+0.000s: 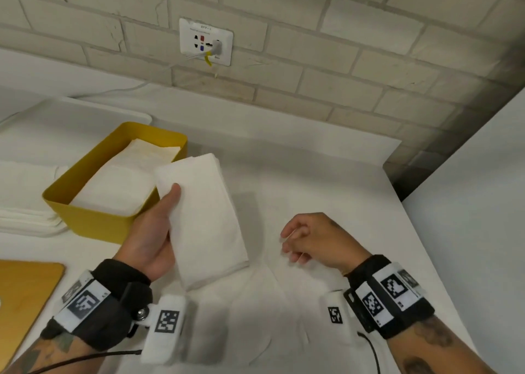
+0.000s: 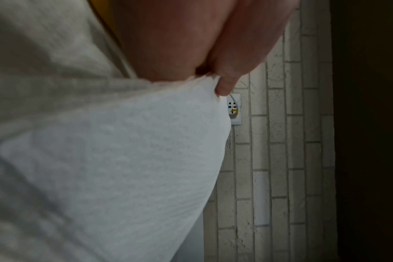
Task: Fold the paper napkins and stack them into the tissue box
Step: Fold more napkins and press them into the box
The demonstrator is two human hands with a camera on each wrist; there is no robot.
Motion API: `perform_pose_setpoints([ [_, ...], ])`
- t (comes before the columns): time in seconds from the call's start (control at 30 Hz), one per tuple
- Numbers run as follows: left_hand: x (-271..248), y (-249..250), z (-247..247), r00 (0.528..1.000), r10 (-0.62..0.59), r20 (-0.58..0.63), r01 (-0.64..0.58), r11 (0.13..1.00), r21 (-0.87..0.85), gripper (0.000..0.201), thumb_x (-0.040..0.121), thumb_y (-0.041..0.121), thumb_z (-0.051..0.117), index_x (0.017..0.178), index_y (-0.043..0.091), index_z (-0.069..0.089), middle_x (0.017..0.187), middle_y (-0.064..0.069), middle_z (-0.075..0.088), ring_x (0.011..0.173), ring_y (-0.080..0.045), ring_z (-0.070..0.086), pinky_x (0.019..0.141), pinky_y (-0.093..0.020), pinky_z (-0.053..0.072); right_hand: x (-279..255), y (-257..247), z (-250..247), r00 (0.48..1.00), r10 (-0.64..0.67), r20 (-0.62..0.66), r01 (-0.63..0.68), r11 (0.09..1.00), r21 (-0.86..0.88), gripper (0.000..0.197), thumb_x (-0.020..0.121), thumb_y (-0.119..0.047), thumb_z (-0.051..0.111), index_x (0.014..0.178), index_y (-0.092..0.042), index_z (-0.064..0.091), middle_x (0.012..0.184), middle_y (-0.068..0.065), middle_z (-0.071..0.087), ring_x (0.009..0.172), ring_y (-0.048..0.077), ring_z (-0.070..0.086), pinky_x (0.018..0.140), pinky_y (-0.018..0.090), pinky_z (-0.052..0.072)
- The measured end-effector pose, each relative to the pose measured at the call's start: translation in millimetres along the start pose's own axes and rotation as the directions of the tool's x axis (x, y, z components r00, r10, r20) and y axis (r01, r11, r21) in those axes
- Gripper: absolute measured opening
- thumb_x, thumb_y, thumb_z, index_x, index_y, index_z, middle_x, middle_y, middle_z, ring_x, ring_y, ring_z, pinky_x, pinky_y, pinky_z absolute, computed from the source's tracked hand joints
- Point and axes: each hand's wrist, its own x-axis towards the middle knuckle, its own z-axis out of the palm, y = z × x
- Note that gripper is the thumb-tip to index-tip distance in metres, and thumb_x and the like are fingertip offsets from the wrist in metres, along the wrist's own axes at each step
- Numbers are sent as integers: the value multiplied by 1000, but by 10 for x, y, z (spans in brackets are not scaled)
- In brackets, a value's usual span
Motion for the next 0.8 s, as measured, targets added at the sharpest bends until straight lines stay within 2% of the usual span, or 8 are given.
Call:
perform_pose_setpoints([
  [0.07,-44,-15,-45,1000,6,-13,-6,1000,5,35,104,36,50,134,22,61,117,-2,77,101,-17,75,85,-40,53,145,-11,-153,996,-20,-88,12,995,-96,9,88,-13,74,96,-14,70,86,7,77,74,19,74,71,33,60],
  [0.13,-79,-35,-71,1000,3,-28,-2,1000,17,36,104,35,51,136,22,60,117,-1,77,100,-17,75,85,-40,53,290,-54,-215,992,-67,-111,46,981,-189,7,90,-17,72,97,-16,70,90,4,75,79,15,73,70,23,57],
  [0.23,-124,-49,-69,999,-10,-32,11,1000,27,37,103,36,51,137,23,59,118,-2,76,101,-18,75,85,-41,52,481,-191,-137,978,-209,16,198,898,-392,18,93,-13,68,111,-17,69,110,-3,66,96,12,63,74,8,43],
  [0.37,-170,-16,-44,999,-13,-30,13,1000,21,39,103,37,50,139,23,58,119,-3,76,103,-19,75,85,-42,52,671,-427,182,927,-232,293,359,769,-528,46,94,-12,65,137,-26,58,140,-3,56,128,19,51,107,33,44],
  [0.43,-197,-6,-42,999,-25,-28,25,1000,9,40,103,37,50,138,22,58,119,-5,76,104,-21,75,86,-43,52,713,-525,333,902,-217,374,405,729,-552,57,91,-15,68,144,-27,51,147,-4,53,133,21,48,114,41,39],
  [0.57,-241,2,-82,997,-58,-47,58,998,-14,43,101,39,52,138,19,57,120,-8,75,104,-24,75,84,-44,53,806,-581,478,903,-224,368,410,709,-573,48,89,-24,74,134,-25,57,132,-5,60,126,20,49,113,46,32],
  [0.7,-255,-3,-117,995,-61,-75,59,998,-34,42,99,38,54,136,18,59,118,-8,76,102,-24,75,84,-43,53,872,-490,454,924,-225,309,370,729,-576,16,89,-30,74,102,-31,64,102,-13,57,108,11,50,107,46,38],
  [0.8,-254,-12,-118,996,-56,-76,54,998,-27,42,99,38,54,137,20,58,119,-6,76,102,-22,75,83,-43,54,866,-411,355,948,-186,259,303,783,-543,10,87,-32,75,92,-31,67,100,-11,59,104,15,58,103,45,44],
])
